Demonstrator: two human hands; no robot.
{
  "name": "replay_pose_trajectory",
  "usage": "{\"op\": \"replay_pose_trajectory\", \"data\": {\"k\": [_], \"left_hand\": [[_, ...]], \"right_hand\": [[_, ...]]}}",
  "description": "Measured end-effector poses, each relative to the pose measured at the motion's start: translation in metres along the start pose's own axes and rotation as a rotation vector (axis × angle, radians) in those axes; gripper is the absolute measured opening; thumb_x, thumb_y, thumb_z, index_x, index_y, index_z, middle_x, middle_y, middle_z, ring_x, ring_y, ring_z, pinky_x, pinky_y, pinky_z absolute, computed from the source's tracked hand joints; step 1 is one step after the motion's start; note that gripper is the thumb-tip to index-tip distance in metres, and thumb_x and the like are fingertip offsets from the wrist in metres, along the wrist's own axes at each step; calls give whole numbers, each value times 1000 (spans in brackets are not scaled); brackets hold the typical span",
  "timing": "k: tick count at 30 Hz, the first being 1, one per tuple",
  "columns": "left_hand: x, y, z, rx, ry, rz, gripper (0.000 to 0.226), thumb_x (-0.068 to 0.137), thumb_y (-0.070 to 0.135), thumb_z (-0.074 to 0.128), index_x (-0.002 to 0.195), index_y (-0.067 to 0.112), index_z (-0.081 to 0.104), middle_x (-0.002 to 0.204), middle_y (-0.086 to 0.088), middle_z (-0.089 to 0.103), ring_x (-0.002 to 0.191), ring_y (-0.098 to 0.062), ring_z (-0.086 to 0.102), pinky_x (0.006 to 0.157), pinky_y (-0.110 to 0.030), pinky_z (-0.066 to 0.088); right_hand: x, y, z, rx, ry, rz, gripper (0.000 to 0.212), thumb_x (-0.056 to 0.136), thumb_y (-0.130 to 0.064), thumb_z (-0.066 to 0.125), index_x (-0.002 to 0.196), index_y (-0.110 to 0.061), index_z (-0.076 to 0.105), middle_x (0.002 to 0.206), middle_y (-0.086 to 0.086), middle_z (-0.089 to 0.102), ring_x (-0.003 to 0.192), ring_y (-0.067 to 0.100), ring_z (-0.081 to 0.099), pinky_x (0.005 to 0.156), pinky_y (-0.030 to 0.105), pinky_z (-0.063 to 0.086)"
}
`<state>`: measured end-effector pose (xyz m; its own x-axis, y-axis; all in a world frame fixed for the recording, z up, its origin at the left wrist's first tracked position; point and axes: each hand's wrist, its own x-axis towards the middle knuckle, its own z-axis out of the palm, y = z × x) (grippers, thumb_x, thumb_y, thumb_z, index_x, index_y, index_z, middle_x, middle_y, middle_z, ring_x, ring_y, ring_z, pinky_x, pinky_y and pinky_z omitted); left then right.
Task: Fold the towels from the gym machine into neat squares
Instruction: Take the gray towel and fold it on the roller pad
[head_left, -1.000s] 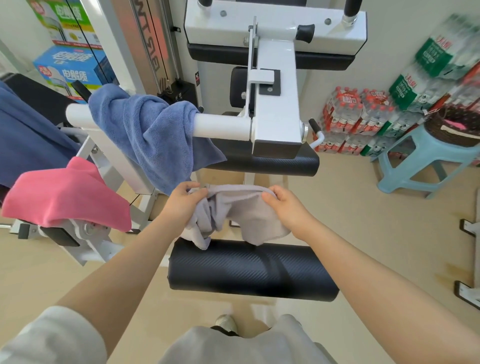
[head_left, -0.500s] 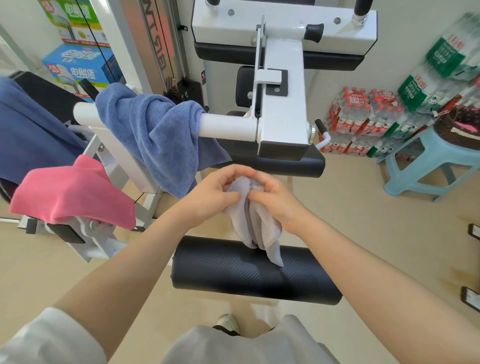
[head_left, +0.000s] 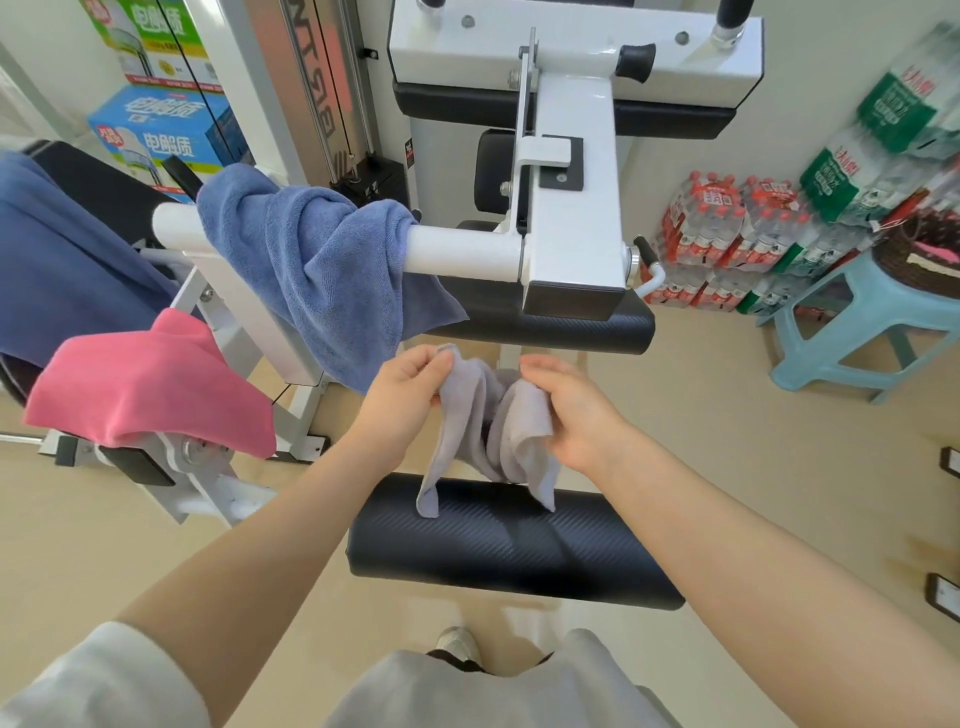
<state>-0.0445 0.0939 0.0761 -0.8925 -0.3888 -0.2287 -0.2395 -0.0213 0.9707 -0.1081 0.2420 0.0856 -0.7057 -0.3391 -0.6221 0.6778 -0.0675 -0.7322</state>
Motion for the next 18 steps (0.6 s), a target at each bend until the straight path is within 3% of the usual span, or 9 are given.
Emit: {"op": "replay_pose_trajectory", "data": {"k": [3,6,9,11,13,16,18], "left_hand": [[-5,-3,11,-24,-33,14,21,95,19,49,79,12,62,75,1,59,72,-9,54,74,-25,47],[-5,-6,13,-35,19,39,22,94,20,50,78,20,65,68,12,62,61,2,54,58,-11,44],[-6,-9,10,-23,41,85,24,95,16,48,80,23,66,68,18,64,64,5,55,60,-10,43],[-9,-11,11,-18,29,97,23,95,15,47,85,22,66,71,17,65,67,5,57,64,-11,44],[-12,-12,12,-40,30,91,25,95,14,47,85,24,67,72,18,67,72,4,59,69,-14,47],[-12,-14,11,-102,-8,48,26,95,12,46,83,21,67,80,2,64,83,-13,56,81,-31,46],[-12,-13,10,-122,-59,20,27,96,10,43,84,16,66,85,-9,57,84,-20,49,81,-34,41]], "right_hand": [[-9,1,13,105,-222,18,21,93,0,40,99,-6,59,88,10,63,74,17,66,63,27,57],[-10,2,16,-62,-303,-103,34,87,12,37,100,-13,58,98,9,65,89,19,66,76,29,58],[-7,6,15,-418,-195,-269,21,85,1,58,87,-20,58,85,3,64,88,19,62,80,35,55],[-6,7,14,-681,-68,-430,13,81,-14,67,74,-19,57,69,-2,57,72,15,54,70,33,49],[-4,7,14,-870,13,-567,24,79,-28,70,66,-18,53,63,-6,47,63,9,44,62,28,39],[-4,8,15,-987,140,-723,31,78,-38,70,60,-19,53,80,-4,45,80,11,45,69,27,39],[-3,10,16,-1039,165,-771,34,79,-41,68,57,-22,50,88,-5,45,91,13,43,78,30,40]]}}
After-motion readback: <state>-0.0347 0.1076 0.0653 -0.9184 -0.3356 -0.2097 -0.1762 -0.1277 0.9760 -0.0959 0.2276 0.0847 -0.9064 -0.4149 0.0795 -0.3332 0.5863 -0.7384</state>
